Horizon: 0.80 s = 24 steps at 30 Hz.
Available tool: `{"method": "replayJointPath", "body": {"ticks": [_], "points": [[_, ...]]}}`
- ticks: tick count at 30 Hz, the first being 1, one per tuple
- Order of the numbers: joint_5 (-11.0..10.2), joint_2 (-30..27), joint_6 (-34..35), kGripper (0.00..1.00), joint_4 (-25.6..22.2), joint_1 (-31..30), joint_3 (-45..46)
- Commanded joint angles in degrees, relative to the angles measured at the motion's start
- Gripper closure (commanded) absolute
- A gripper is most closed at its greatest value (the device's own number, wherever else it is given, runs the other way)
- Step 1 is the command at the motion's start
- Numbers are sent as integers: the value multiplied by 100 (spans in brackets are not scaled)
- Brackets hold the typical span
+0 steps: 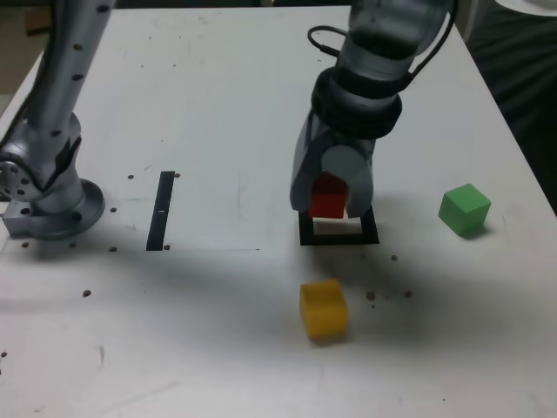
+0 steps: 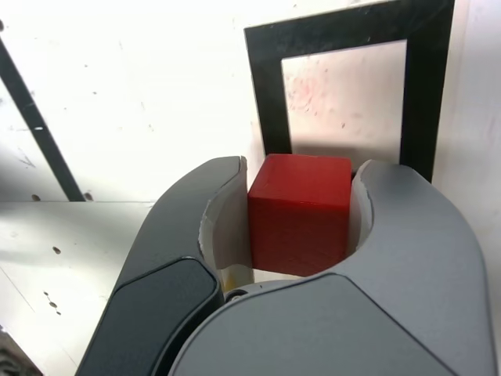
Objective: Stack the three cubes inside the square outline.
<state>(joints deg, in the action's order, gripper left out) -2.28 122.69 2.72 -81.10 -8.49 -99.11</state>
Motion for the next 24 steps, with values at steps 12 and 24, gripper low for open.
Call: {"method": "replayJointPath", "body": {"ticks": [12, 24], "points": [[118, 340, -207, 67, 80, 318, -183], [178, 506, -332, 21, 229, 365, -138]]}}
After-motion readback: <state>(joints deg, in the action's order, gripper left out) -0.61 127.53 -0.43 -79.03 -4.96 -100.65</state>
